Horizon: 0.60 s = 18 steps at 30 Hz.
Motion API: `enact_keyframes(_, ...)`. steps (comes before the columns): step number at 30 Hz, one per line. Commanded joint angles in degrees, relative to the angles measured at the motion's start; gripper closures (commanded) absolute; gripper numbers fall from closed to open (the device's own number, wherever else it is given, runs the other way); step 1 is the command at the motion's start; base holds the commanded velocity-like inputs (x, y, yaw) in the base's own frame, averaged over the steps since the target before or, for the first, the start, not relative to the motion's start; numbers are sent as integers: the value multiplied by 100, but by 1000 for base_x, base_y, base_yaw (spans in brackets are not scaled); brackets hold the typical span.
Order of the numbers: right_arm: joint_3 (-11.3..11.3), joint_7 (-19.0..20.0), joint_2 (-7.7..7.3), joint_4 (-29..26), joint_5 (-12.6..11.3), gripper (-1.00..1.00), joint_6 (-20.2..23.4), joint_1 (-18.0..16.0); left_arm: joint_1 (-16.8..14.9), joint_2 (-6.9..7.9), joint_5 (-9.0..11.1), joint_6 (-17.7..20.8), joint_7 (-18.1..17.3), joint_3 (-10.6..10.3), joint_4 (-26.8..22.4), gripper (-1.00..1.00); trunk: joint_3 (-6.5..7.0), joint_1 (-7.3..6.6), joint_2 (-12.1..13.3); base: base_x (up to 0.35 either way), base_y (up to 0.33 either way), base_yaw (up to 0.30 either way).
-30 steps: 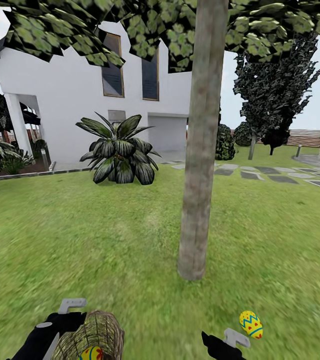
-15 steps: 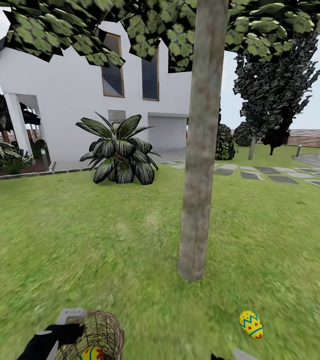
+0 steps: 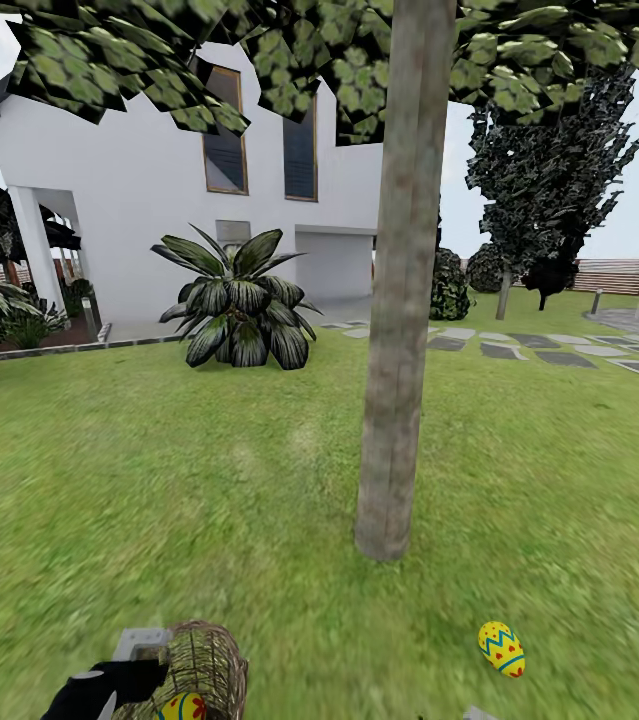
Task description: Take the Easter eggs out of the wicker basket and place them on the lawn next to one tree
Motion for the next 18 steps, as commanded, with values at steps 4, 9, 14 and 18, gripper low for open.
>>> enact_keyframes(4, 31, -32, -12, -546, -40, -100, -29, 4, 0, 0, -7, 16, -27, 12, 287, -100, -7, 0, -4, 0, 0, 0)
enact_keyframes(9, 31, -35, -13, -786, -41, -100, -1, 5, 1, -2, -8, 5, -27, 12, 288, -100, -7, 0, -4, 0, 0, 0)
enact_keyframes(14, 31, -37, -18, -1055, -42, -100, 26, 5, 1, 3, -4, 6, -27, 16, 285, -100, -7, 0, -4, 0, 0, 0)
enact_keyframes(18, 27, -42, -36, -1364, -50, -100, 60, 5, 1, -1, -7, 43, -21, 20, 286, -100, -7, 0, -4, 0, 0, 0)
